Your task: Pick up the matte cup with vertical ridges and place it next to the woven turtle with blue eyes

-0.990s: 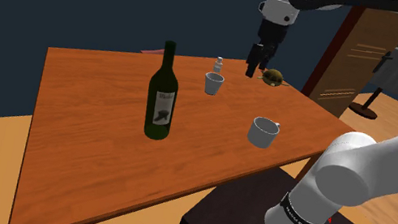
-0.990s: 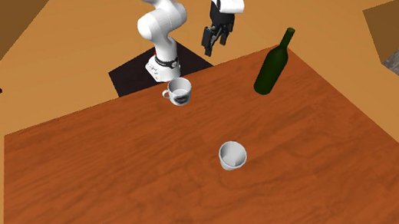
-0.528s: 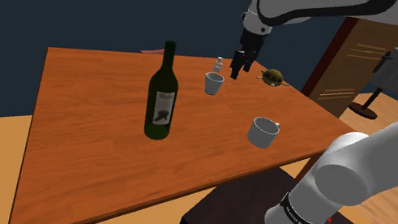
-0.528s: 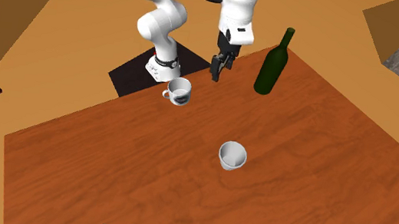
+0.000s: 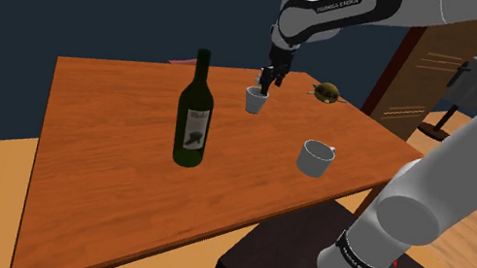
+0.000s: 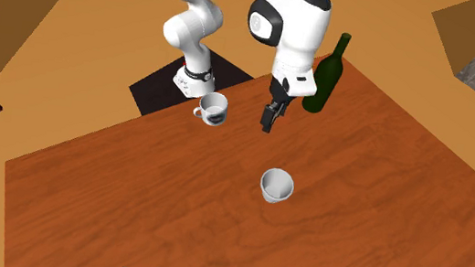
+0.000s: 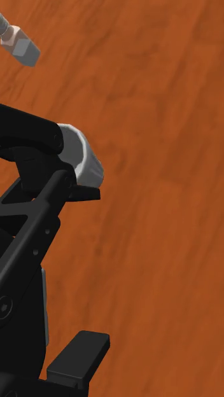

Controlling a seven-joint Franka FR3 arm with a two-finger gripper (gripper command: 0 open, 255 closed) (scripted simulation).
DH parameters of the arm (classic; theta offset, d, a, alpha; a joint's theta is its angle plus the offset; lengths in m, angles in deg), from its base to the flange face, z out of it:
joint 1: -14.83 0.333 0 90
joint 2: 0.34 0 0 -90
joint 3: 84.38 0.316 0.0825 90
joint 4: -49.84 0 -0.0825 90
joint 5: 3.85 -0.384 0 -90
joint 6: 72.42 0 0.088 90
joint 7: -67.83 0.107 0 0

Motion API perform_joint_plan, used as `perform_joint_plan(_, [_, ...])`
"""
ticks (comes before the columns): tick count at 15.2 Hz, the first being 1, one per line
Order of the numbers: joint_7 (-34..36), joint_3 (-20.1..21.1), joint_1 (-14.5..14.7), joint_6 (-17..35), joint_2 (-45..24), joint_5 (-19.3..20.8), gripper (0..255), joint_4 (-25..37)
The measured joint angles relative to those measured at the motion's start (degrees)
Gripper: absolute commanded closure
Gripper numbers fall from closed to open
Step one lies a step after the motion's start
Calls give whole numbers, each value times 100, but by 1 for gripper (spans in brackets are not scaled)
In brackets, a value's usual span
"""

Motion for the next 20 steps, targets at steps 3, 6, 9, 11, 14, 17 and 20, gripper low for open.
perform_joint_plan(3, [-149,-77,-35,304,-642,-22,0,402])
perform_joint_plan(6, [-326,-147,-92,554,-1292,-79,0,876])
perform_joint_plan(9, [-491,-184,-161,758,-1910,-146,0,1355])
perform_joint_plan(11, [-509,-179,-169,801,-2122,-167,0,1538])
perform_joint_plan(14, [-527,-186,-194,983,-2284,-182,0,1527])
perform_joint_plan(17, [-544,-189,-221,1173,-2460,-207,0,1516])
perform_joint_plan(20, [-558,-195,-239,1268,-2513,-212,0,1475])
